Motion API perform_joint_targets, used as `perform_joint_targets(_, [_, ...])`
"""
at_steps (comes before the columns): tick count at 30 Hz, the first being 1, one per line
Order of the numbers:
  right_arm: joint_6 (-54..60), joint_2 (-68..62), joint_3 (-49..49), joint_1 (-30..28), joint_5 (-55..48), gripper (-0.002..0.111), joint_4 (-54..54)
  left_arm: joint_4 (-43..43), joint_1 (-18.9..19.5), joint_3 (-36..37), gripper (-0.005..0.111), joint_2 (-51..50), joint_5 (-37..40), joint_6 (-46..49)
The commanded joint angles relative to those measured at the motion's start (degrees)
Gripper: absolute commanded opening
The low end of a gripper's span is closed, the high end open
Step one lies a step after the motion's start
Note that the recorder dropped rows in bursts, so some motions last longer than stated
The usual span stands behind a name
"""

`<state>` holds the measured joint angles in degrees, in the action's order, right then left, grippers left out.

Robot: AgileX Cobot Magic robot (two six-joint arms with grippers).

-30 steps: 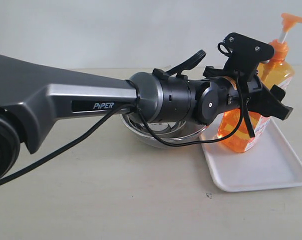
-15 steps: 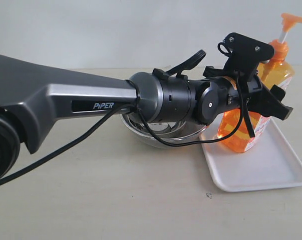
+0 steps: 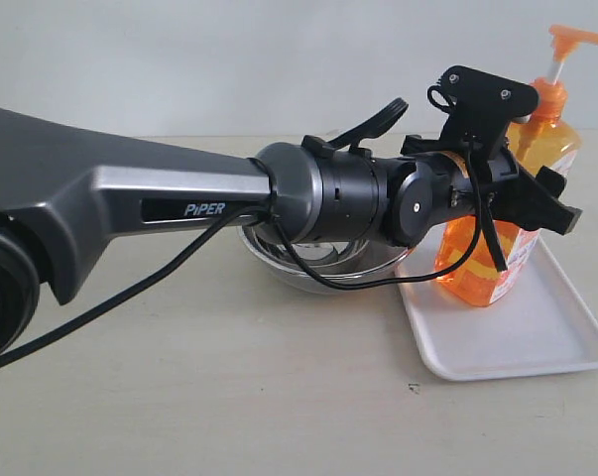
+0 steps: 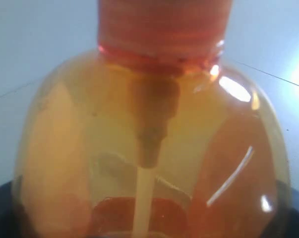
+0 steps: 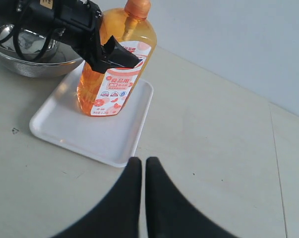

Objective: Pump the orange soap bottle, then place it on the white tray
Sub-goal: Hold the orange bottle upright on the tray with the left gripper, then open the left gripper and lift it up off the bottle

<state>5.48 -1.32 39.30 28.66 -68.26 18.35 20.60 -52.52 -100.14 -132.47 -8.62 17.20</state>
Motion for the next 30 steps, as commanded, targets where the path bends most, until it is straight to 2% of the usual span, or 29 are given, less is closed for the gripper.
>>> perform_joint_targets(1, [0.41, 0.03, 0.19, -0.10, 0.01, 0.000, 0.18, 0.17, 0.04, -0.58, 0.067, 1.07, -0.81, -0.92])
perform_joint_targets(9, [-0.12, 0.03, 0.19, -0.10, 0.01, 0.000, 0.18, 0.54, 0.04, -0.58, 0.067, 1.27, -0.80, -1.67])
perform_joint_targets(14, [-0.12, 0.03, 0.19, -0.10, 0.01, 0.000, 0.18, 1.47, 0.04, -0.58, 0.075, 1.43, -0.28, -3.60])
perform_joint_targets(17, [-0.12, 0.03, 0.19, -0.10, 0.01, 0.000, 0.18, 1.47, -0.11, -0.58, 0.075, 1.49, 0.14, -3.79])
perform_joint_targets(30, [-0.08, 0.03, 0.19, -0.10, -0.23, 0.000, 0.18, 1.47, -0.46, -0.58, 0.075, 6.17, 7.91, -3.79])
